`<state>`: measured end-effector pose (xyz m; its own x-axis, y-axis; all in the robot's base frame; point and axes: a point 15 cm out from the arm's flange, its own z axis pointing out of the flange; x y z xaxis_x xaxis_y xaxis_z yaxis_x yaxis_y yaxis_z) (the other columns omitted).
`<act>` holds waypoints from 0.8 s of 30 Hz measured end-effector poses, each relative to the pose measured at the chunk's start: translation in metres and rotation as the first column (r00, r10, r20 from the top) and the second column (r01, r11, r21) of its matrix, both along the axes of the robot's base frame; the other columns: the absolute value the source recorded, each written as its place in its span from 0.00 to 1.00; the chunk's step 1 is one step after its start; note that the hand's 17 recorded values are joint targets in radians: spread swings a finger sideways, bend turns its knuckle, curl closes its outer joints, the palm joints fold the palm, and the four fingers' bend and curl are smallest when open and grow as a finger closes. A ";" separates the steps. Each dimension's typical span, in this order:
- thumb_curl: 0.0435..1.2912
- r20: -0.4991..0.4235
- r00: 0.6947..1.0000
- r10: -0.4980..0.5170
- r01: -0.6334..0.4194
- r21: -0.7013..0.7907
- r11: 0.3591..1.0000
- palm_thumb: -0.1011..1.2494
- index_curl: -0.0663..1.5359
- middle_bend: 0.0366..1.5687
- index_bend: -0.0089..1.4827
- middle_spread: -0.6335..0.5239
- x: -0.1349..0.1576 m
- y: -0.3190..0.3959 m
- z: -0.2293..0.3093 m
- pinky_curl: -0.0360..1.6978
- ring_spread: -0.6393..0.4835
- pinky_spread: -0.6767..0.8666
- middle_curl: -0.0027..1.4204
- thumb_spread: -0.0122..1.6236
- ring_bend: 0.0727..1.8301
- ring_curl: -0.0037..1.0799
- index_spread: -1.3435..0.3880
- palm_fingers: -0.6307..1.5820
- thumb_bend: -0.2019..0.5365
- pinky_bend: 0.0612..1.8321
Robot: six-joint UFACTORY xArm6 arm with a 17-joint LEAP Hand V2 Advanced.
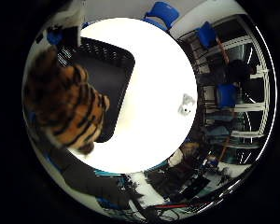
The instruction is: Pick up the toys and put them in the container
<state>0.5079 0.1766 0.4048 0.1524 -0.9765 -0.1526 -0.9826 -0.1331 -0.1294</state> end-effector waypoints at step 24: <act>0.22 -0.060 0.996 -0.072 0.069 -0.056 0.996 0.47 0.22 0.10 0.12 0.68 -0.079 -0.179 0.047 0.23 0.80 0.75 0.22 0.77 0.13 0.24 0.54 0.31 0.25 0.24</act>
<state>0.4294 -0.0023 0.4523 0.0748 -0.9915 -0.1065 -0.9957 -0.0685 -0.0625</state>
